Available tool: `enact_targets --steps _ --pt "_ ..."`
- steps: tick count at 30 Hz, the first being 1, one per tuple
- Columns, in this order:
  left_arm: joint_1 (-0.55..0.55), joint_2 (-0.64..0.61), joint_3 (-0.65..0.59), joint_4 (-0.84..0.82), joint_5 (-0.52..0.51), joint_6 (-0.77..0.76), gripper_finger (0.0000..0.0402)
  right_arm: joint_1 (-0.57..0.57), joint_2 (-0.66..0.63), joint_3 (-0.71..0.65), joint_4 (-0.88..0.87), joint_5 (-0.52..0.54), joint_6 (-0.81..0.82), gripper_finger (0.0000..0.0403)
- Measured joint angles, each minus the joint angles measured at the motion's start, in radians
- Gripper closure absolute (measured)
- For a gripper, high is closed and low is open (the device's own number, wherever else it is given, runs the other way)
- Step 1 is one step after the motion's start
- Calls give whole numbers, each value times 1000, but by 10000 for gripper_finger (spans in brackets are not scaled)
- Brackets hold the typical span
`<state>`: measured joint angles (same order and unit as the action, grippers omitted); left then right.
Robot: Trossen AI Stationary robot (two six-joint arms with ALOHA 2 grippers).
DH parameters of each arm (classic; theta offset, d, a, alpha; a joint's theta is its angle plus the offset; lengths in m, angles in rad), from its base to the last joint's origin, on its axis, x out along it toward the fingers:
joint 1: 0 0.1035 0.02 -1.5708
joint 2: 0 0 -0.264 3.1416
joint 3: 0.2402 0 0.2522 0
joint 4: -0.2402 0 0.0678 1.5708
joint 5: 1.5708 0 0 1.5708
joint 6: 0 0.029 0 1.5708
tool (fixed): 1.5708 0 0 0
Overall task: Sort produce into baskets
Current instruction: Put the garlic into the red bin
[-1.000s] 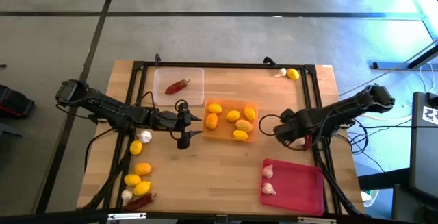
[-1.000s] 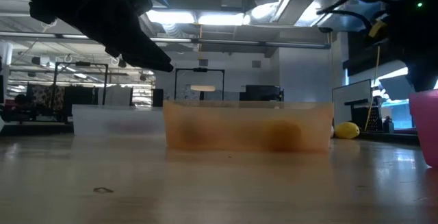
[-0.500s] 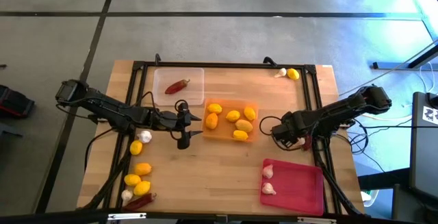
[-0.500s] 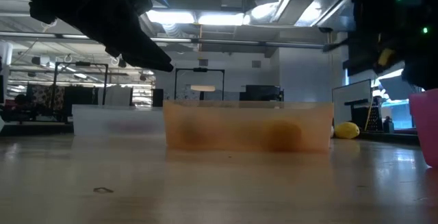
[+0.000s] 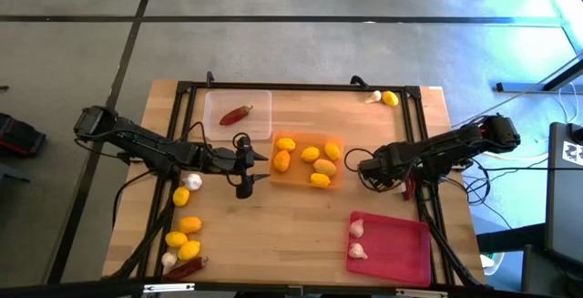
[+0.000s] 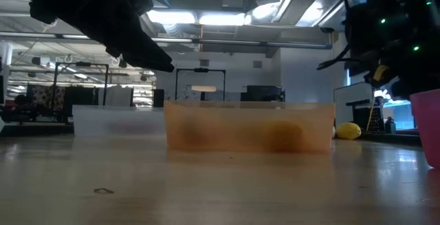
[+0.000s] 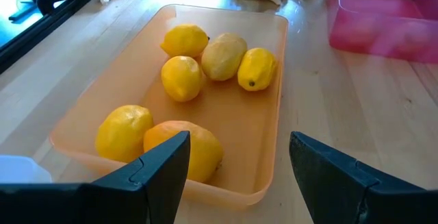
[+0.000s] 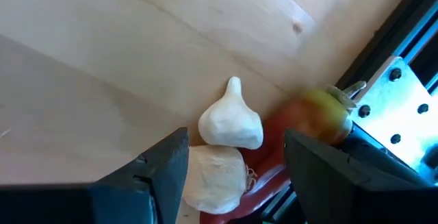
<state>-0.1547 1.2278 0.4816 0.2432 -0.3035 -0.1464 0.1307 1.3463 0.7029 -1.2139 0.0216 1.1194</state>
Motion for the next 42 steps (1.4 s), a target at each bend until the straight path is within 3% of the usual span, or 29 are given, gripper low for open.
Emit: enact_targets --steps 10,22,34,42 --pt "0 0 0 0 0 4 155 -88 104 0 -2 -72 -83 174" --pt "0 0 0 -1 0 15 155 -86 191 0 77 -82 -137 175" --pt "0 0 0 -1 0 15 155 -85 190 1 56 -85 -183 282" --pt "0 0 0 -1 0 15 155 -84 160 12 61 -72 -216 295"
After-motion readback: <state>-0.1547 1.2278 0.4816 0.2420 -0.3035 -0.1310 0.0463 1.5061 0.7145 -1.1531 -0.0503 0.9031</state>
